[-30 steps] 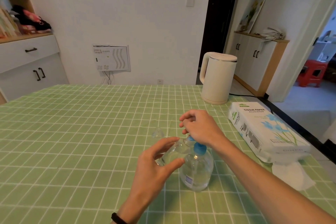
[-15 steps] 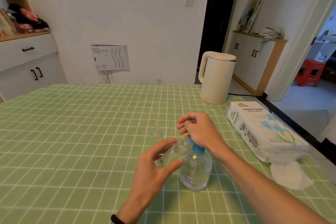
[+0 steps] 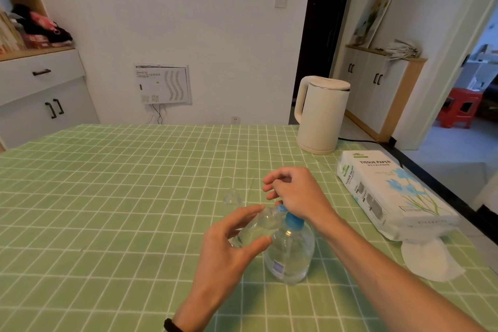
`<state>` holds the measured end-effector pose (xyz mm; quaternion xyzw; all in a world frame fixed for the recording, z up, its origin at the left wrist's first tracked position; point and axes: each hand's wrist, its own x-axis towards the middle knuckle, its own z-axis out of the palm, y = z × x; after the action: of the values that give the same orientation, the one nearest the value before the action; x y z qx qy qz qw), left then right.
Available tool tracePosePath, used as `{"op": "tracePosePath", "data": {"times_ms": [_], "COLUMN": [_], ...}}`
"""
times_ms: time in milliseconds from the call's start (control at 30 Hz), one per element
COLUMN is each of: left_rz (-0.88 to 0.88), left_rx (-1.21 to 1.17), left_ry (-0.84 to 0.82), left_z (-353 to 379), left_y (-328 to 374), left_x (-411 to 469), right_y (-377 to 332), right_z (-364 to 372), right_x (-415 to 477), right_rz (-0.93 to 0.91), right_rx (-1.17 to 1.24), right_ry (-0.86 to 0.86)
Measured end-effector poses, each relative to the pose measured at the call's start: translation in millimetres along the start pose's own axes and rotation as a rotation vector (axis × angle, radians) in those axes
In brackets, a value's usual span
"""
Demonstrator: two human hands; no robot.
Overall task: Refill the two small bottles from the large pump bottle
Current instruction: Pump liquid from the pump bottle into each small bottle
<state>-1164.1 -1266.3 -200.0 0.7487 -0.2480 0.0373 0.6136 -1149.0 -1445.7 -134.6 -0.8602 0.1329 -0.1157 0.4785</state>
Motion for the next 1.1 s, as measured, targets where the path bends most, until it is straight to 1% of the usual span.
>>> {"op": "tracePosePath", "data": {"times_ms": [267,367,500,700,800,1100], "left_rz": [-0.016,-0.029,-0.025,-0.025,-0.041,-0.057], "left_rx": [0.002,-0.003,-0.014,-0.019,-0.025,-0.030], "left_ry": [0.001,-0.006,-0.009,0.001,0.001,-0.003], "left_z": [1,1,0,1,2,3], "left_y": [-3,1,3,-2,-7,-6], "left_x": [-1,-2,-1,0,1,-2], "right_y": [0,-2,-8,-2,2,1], "right_z": [0,-1,-2,-1,1,0], "right_x": [0,-1,2,4,4,1], "right_rz": [0.007,-0.001,-0.055,-0.015,0.003,0.012], "right_rx": [0.001,-0.039,-0.143,0.012,0.013,-0.029], "right_ry": [0.019,0.014,-0.007,0.033,0.004,0.006]}}
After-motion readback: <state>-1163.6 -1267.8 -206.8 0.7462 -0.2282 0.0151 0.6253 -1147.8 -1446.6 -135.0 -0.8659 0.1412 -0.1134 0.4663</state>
